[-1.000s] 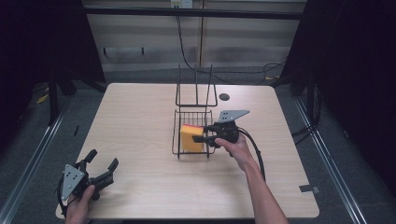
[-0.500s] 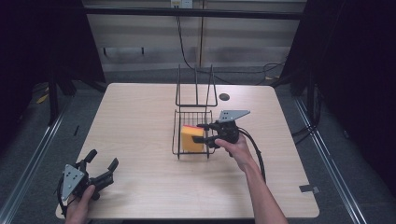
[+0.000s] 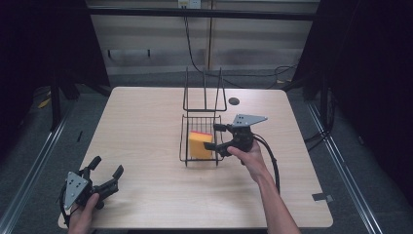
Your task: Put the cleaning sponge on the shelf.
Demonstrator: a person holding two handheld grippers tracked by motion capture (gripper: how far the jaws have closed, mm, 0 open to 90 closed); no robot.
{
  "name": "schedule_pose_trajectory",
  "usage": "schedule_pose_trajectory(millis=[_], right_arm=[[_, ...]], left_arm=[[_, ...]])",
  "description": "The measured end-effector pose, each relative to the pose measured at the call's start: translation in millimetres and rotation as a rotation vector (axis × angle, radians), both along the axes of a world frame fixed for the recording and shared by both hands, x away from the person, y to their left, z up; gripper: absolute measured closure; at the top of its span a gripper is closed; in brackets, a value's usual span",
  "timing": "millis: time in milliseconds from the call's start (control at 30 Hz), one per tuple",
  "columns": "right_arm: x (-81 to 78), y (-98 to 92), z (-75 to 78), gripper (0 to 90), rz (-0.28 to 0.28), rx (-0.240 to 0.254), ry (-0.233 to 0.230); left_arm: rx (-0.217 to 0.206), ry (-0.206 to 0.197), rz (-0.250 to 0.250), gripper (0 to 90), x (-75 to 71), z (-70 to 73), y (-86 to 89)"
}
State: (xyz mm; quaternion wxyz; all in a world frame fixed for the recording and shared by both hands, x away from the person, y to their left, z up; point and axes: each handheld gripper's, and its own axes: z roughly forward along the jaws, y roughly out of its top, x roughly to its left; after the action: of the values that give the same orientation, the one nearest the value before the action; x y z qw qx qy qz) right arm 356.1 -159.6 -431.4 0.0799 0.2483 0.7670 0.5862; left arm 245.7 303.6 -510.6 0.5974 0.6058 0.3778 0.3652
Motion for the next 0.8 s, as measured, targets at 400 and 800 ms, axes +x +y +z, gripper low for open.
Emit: schedule_pose_trajectory(millis=[400,800], right_arm=[[-18.1,-14.8,6.2,13.5,-0.091,0.013,-0.029],[-41.8,-36.0,-6.5,15.6,-0.199,0.015,-0.023]], left_arm=[[0.001,0.000,0.000,15.6,0.1,0.0,0.0],[0.000,0.001,0.000,15.6,0.1,0.0,-0.1]])
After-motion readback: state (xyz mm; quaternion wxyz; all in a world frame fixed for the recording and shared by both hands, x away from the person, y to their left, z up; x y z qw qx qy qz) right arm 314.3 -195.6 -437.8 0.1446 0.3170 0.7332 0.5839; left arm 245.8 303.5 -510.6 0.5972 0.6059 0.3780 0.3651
